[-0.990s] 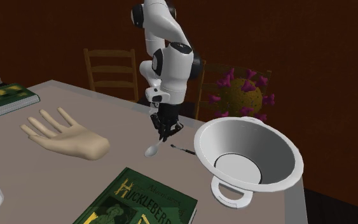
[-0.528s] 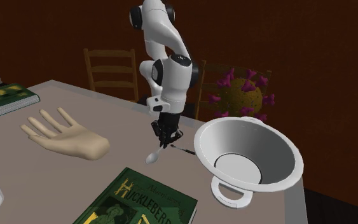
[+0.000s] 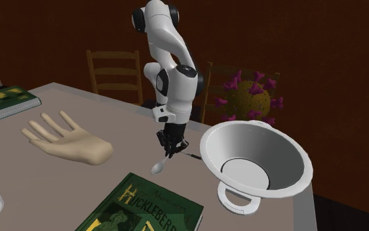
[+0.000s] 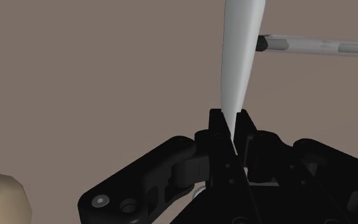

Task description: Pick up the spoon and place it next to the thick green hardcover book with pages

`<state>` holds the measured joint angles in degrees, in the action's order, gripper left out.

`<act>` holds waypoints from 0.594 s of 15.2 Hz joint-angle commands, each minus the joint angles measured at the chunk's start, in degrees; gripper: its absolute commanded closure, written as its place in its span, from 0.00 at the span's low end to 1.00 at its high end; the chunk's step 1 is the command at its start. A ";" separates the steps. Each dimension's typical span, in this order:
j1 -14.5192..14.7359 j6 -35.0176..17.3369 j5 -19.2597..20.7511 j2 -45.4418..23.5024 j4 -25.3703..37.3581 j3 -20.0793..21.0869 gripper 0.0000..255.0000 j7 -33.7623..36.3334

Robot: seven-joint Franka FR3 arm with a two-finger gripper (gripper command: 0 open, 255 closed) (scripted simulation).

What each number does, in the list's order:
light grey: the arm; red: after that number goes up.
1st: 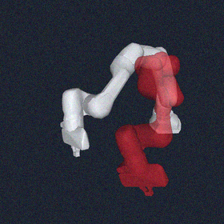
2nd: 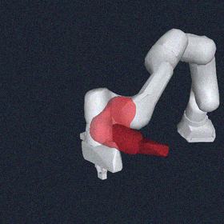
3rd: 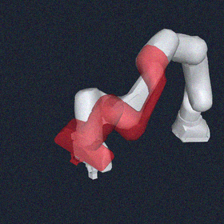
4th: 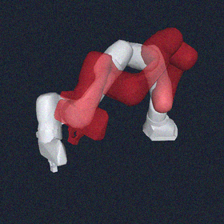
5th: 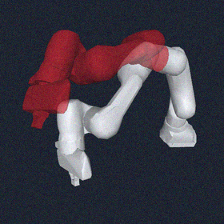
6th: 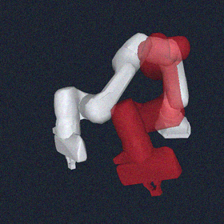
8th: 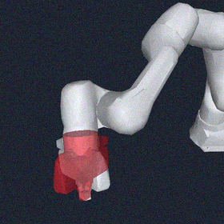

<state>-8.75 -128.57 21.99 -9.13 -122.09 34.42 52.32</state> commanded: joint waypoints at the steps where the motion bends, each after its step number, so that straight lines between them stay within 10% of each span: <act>1: 0.01 -0.04 0.02 -0.01 -0.02 0.00 1.00 0.03; 4: 0.00 -0.04 0.02 -0.01 -0.02 0.00 1.00 0.02; 5: 0.00 -0.04 0.02 -0.01 -0.02 0.00 0.00 0.02; 9: 0.00 -0.04 0.02 -0.01 -0.02 0.00 0.00 0.02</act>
<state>-8.74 -128.60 22.01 -9.14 -122.11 34.42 52.34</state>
